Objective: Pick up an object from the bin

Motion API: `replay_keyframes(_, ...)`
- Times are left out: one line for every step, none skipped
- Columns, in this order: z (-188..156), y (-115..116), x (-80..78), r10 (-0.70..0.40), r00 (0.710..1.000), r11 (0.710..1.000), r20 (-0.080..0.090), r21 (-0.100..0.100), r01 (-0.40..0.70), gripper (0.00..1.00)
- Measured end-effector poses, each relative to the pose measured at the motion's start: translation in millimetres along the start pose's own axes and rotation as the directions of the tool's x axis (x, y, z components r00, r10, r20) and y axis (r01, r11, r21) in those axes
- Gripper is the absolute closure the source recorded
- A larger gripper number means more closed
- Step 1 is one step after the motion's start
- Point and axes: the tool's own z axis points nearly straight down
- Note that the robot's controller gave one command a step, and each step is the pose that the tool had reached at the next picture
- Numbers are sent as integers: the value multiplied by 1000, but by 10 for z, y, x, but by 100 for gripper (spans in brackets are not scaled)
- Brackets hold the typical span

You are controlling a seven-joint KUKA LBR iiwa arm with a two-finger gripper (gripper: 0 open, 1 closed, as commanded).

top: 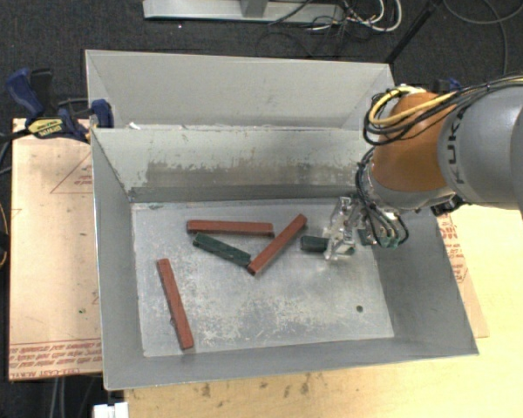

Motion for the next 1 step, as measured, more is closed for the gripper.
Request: replay_keyframes(-1610, 66, -166, -68, 998, 998, -12, 0, 68, 100)
